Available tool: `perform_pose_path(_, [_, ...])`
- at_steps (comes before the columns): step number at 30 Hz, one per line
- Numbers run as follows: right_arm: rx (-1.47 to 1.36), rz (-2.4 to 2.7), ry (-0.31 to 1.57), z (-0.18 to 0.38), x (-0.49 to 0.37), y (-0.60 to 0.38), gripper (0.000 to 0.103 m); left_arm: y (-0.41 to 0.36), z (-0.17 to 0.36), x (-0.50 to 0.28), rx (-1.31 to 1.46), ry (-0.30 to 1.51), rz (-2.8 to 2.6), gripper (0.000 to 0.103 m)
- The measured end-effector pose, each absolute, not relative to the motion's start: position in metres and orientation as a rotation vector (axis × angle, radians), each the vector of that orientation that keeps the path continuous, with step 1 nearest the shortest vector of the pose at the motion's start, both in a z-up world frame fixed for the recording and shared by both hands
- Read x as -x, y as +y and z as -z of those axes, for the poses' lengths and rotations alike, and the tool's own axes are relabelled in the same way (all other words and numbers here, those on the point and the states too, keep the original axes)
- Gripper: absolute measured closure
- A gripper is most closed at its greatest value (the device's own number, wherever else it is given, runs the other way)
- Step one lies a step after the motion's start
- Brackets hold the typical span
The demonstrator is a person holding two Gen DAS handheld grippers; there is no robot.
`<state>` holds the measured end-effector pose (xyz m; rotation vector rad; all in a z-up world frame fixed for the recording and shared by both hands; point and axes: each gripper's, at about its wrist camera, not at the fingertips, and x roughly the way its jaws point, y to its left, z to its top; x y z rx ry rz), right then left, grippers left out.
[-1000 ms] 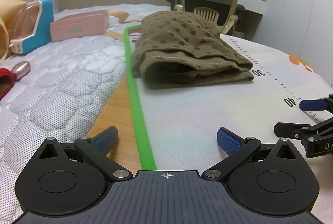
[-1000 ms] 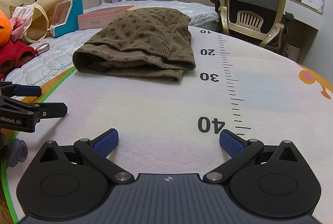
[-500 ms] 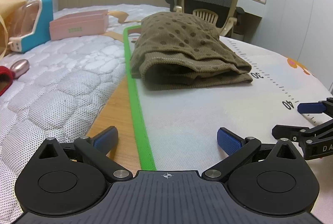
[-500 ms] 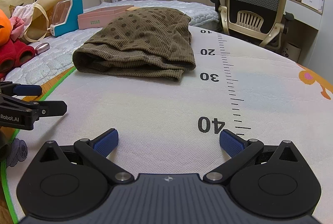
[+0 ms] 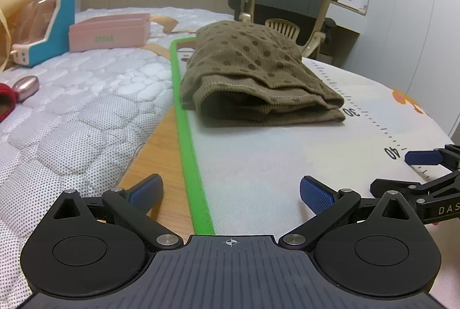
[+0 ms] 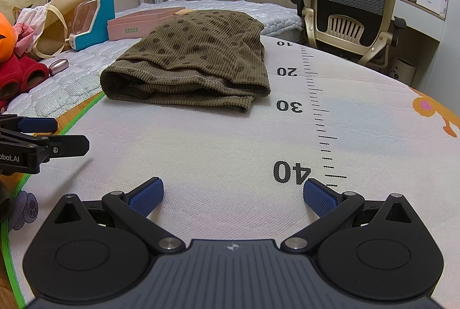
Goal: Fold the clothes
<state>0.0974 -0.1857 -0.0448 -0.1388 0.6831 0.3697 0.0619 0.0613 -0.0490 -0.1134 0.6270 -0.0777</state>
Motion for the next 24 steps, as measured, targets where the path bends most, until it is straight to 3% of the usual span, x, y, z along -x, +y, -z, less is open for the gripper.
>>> perform_pose_path(24, [0.139,-0.370,0.683,0.0450,-0.0975,-0.1867,0.000,0.0628,0.0499,-0.0610,0.126,0.620,0.089,0.000])
